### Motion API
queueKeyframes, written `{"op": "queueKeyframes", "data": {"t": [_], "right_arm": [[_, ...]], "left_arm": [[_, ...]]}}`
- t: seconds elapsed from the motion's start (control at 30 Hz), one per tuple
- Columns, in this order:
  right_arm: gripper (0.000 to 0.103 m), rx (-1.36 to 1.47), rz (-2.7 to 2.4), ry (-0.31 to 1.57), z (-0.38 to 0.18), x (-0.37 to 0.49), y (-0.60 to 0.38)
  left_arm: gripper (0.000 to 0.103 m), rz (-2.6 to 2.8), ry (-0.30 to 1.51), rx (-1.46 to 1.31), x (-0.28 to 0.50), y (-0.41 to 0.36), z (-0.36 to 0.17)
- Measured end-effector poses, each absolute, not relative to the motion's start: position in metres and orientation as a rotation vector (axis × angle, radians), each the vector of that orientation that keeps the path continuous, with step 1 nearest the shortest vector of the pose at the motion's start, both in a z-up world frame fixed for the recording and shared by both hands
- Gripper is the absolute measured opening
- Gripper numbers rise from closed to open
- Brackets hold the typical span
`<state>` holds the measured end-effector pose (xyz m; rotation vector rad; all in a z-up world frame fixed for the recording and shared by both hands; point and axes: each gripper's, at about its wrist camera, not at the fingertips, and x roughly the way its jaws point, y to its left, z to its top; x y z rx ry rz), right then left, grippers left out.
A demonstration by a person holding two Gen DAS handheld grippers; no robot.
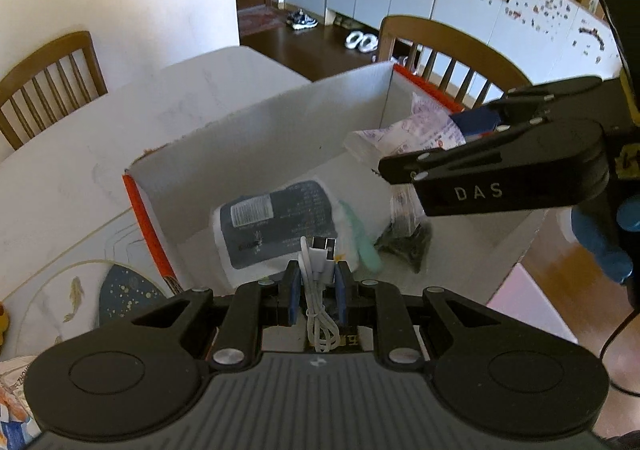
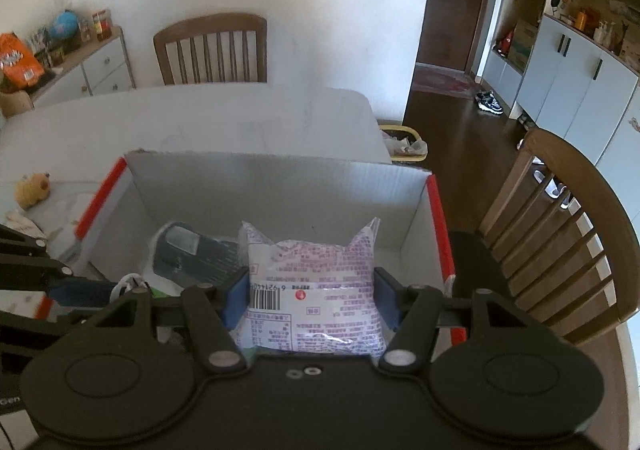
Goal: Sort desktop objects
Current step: 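Carry the pink-white bag and white cable over the shoebox, then open both tools to drop the bag and cable into the shoebox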
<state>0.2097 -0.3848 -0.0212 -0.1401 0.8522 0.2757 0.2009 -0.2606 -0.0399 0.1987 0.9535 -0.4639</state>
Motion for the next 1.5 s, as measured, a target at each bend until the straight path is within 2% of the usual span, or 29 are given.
{"op": "queueKeyframes", "data": {"t": [1.0, 1.23, 1.37, 1.5], "right_arm": [[0.064, -0.23, 0.311, 0.985, -0.072, 0.235, -0.368], [0.068, -0.224, 0.308, 0.981, -0.07, 0.237, -0.368], [0.074, -0.2, 0.318, 0.976, -0.067, 0.235, -0.372], [0.078, -0.182, 0.324, 0.966, -0.063, 0.233, -0.374]], "left_arm": [[0.017, -0.509, 1.103, 0.305, 0.214, -0.276, -0.073], [0.017, -0.497, 1.101, 0.311, 0.213, -0.277, -0.073], [0.018, -0.483, 1.091, 0.306, 0.211, -0.278, -0.072], [0.026, -0.486, 1.085, 0.297, 0.209, -0.279, -0.071]]}}
